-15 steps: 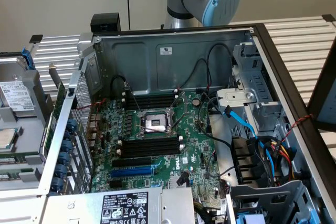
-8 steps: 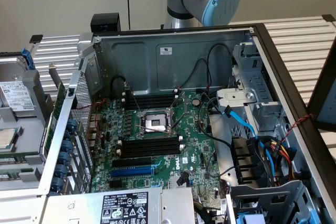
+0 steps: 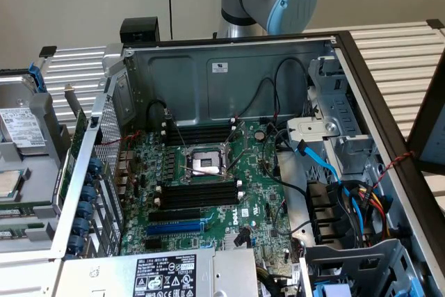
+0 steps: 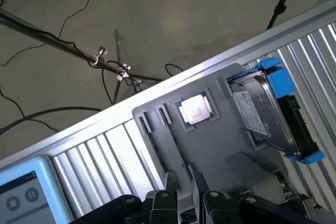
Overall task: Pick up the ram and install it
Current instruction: 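Reach for the ram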
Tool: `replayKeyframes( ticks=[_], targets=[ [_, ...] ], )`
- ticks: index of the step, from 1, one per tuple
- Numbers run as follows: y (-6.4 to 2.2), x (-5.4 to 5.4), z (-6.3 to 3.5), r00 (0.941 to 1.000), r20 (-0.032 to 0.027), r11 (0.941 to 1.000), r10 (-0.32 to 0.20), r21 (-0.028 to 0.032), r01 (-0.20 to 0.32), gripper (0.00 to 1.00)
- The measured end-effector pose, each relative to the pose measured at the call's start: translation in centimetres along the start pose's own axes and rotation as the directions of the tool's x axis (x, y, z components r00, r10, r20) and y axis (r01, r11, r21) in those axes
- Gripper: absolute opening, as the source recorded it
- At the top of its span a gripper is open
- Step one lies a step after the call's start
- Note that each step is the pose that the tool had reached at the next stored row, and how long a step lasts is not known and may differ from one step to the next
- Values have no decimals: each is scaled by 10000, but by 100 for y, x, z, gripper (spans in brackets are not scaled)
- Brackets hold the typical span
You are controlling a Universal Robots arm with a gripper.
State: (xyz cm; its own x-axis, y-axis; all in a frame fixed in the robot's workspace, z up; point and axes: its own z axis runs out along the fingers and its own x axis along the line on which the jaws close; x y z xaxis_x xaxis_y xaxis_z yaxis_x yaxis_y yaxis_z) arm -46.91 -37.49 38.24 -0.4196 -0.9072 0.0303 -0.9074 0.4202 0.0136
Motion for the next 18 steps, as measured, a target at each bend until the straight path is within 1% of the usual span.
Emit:
replayKeyframes(
  ticks=[2,4,8,10,13,15,16,18],
  targets=[
    [0,0,-1,9993,-14,9993,-364,13,364,27],
    [0,0,-1,9973,-26,9973,-728,27,728,27],
    [0,0,-1,9900,-85,9900,-1405,69,1406,27],
    [0,-1,-2,9853,-90,9852,-1708,121,1709,27],
    [0,-1,0,9809,-120,9807,-1944,171,1945,27],
    [1,-2,-1,9778,-141,9776,-2091,231,2094,27],
    [2,-3,-1,9760,-142,9756,-2175,286,2178,27],
    [2,-5,0,9715,-125,9704,-2368,451,2371,27]
  ],
)
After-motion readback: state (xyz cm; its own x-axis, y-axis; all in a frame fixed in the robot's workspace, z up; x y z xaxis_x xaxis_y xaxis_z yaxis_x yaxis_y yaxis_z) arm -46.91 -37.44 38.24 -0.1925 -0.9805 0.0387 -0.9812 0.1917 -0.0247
